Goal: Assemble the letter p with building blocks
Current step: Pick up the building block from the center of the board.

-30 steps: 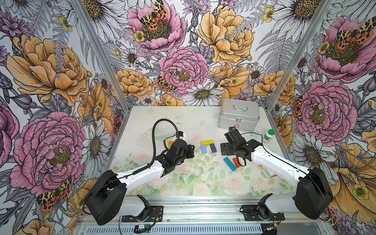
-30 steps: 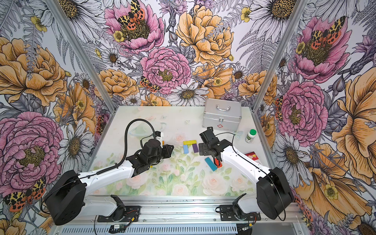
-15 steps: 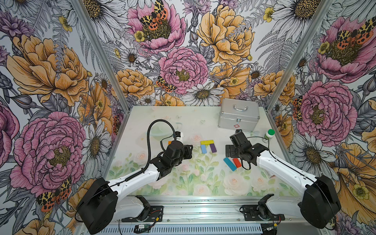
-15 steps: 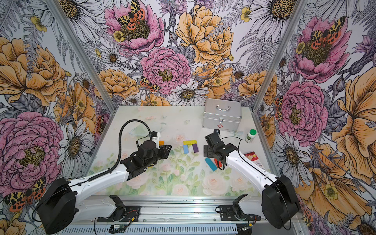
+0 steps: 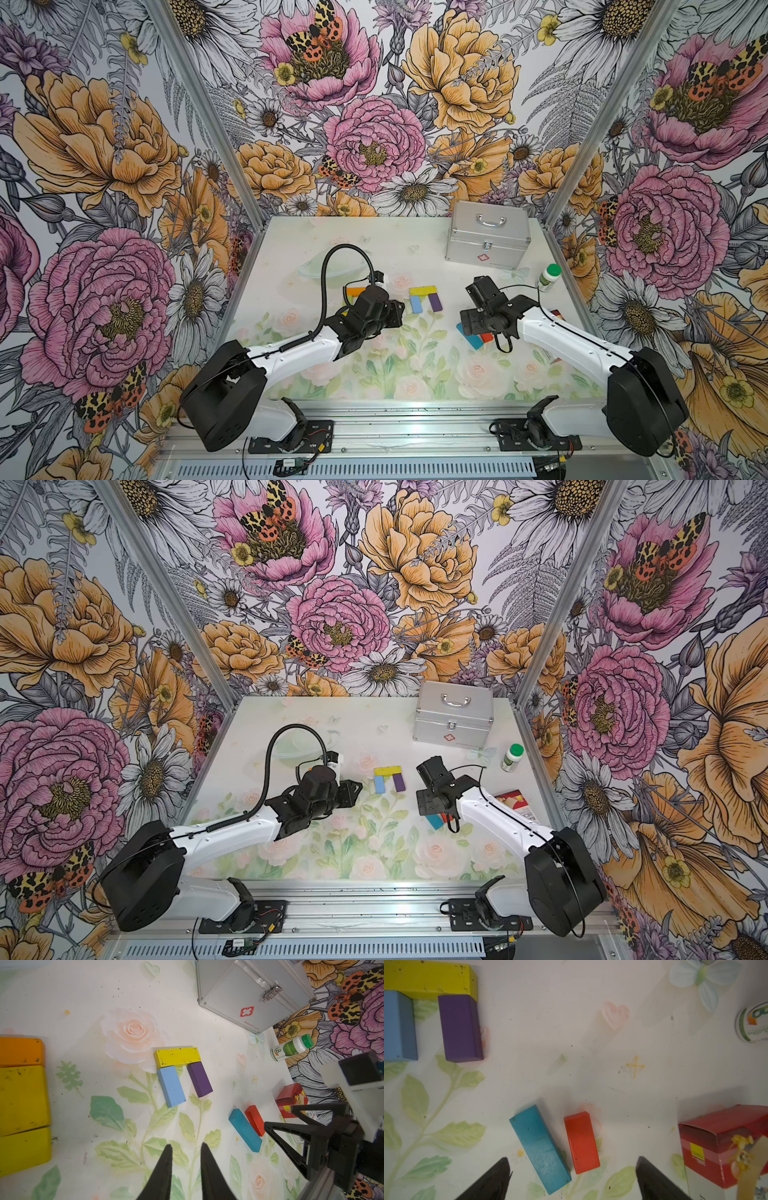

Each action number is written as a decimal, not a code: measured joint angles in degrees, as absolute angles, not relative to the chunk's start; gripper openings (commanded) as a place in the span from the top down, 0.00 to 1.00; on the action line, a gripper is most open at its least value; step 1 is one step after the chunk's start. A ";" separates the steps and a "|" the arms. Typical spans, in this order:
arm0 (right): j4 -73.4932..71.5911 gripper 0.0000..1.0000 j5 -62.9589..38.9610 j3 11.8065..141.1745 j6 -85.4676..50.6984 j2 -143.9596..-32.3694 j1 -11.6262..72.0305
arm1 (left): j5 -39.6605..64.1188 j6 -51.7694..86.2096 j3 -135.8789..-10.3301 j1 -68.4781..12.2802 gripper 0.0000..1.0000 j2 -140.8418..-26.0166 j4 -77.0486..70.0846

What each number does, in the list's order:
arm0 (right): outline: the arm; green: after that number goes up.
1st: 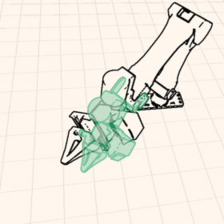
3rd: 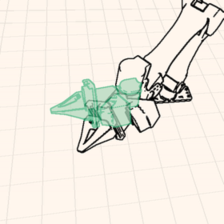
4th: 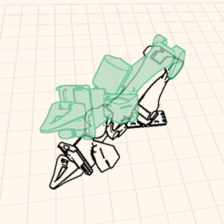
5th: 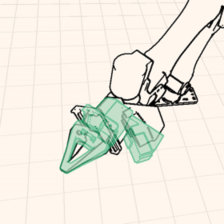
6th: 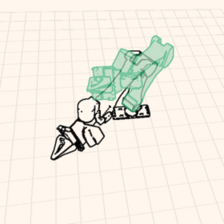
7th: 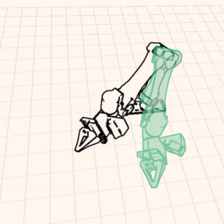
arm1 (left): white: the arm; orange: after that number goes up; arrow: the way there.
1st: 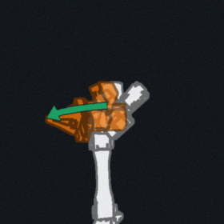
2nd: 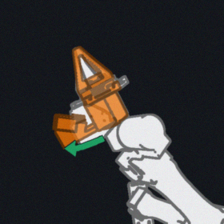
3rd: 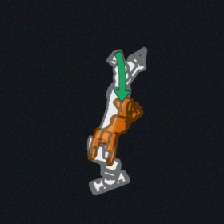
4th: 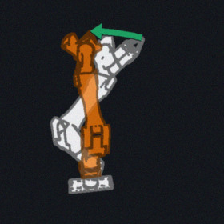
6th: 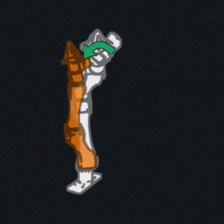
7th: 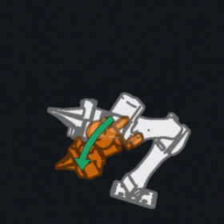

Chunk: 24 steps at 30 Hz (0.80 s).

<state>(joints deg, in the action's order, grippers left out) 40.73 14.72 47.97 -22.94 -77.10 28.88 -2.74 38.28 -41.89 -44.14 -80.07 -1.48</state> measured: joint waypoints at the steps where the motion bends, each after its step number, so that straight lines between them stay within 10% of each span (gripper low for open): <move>1: 40.66 0.07 14.72 47.99 -22.76 -77.78 28.86 | -2.42 38.04 -42.48 -44.14 0.74 -80.64 -1.50; 24: 40.49 0.15 6.31 45.95 -22.31 -78.61 25.85 | -0.14 36.84 -44.23 -44.07 0.74 -83.26 -1.83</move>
<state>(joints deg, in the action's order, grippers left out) 40.49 6.31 45.95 -22.31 -78.61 25.85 -0.14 36.84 -44.23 -44.07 -83.26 -1.83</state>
